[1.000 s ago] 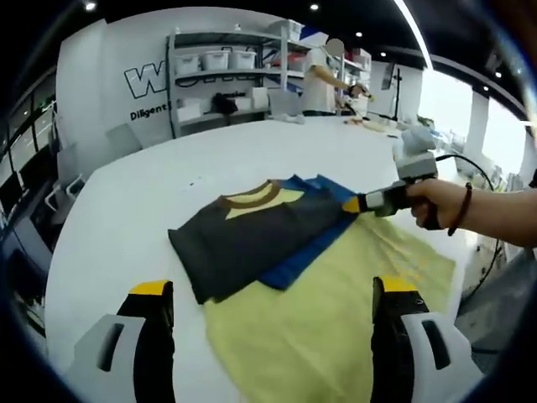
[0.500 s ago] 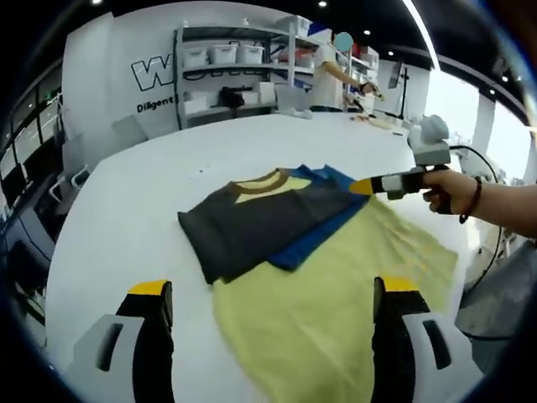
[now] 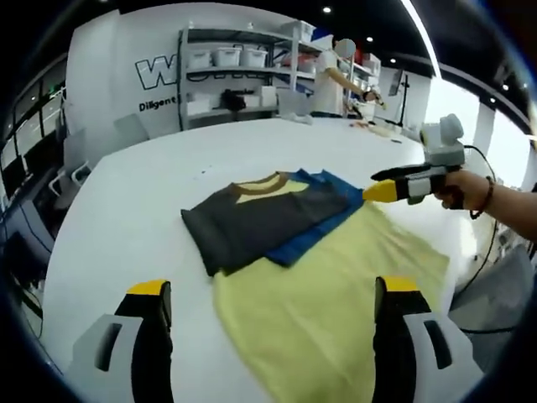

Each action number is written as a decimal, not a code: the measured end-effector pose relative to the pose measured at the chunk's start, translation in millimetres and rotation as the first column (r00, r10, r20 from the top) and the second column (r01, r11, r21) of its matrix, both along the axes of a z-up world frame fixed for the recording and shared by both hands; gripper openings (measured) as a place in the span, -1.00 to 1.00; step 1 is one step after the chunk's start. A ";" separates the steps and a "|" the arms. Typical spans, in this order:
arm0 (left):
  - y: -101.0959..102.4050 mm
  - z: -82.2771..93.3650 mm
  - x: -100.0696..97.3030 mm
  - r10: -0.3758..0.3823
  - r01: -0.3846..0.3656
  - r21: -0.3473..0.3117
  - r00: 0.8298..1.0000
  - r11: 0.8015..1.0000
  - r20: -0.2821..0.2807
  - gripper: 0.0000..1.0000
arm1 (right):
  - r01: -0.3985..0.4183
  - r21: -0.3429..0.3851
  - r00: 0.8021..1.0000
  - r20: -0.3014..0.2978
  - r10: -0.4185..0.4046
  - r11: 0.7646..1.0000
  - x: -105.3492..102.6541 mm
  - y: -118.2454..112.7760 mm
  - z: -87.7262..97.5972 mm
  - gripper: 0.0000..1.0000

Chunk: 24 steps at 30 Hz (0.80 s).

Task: Fold the garment on the visible template until the final outline fits inside the template.

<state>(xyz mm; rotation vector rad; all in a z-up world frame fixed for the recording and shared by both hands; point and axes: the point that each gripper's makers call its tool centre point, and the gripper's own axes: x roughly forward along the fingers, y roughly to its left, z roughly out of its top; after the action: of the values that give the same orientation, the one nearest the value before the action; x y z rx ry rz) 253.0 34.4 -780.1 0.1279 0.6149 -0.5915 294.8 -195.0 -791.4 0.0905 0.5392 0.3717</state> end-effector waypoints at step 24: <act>29.4 -35.6 -72.9 -0.034 0.045 0.080 0.990 0.996 -0.139 0.80 | -0.144 -0.083 0.986 -0.094 0.136 0.986 -95.8 -16.6 -0.5 0.90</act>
<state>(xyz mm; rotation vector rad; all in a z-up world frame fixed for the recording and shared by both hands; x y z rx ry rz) 180.2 63.7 -815.6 0.1789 0.7730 -0.6166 199.0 -211.5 -791.8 -0.0177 0.6502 0.4823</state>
